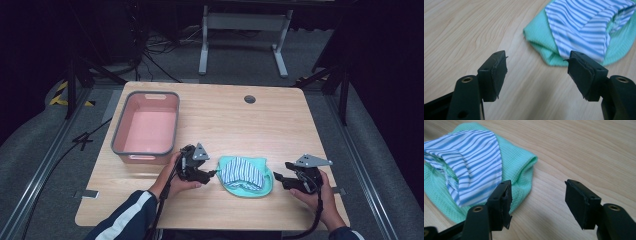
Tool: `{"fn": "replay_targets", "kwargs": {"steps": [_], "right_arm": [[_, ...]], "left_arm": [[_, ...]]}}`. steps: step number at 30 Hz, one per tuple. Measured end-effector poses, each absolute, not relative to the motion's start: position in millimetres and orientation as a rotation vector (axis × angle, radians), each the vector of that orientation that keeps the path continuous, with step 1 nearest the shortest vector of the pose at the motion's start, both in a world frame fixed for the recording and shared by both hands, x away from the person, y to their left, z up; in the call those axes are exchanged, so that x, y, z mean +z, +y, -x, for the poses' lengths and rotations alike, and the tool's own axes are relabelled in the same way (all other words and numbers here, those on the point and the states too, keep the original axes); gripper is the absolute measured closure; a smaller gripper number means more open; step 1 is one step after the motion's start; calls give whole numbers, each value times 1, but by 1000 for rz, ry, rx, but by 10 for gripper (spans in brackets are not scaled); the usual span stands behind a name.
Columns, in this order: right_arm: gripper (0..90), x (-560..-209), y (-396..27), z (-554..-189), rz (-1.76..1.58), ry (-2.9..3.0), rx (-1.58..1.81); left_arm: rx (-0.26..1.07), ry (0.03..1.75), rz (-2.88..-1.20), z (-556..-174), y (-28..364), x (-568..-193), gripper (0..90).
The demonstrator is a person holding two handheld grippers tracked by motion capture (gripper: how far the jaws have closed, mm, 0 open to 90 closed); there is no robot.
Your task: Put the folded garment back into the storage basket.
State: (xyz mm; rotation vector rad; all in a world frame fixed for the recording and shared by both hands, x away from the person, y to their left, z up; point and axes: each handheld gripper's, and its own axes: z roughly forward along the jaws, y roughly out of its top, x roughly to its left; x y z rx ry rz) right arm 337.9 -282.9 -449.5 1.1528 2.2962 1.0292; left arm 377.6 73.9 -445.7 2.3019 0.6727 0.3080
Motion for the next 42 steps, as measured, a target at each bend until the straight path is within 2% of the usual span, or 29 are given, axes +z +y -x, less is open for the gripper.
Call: {"fn": "replay_targets", "kwargs": {"steps": [16,21,24,31,35,37,39,42], "right_arm": [[496,-459,-254,-361,-1134,2373,998],[505,-463,-246,-366,-1128,2391,983],[503,-468,-241,-368,-1125,2414,964],[466,-474,-243,-369,-1155,2414,968],[562,-474,-242,-366,-1135,2425,993],[587,-474,-241,-365,-1137,2429,993],[658,-473,-241,-365,-1127,2445,1001],[707,-473,-239,-364,-1121,2455,1005]], "left_arm": [[254,726,-2301,-410,47,-470,415],[236,751,-2300,-414,50,-472,382],[233,766,-2306,-414,51,-472,330],[198,767,-2300,-415,55,-476,274],[194,756,-2322,-413,54,-474,280],[178,750,-2318,-412,54,-474,301],[179,727,-2331,-412,54,-473,353],[158,710,-2320,-410,53,-473,493]]}}
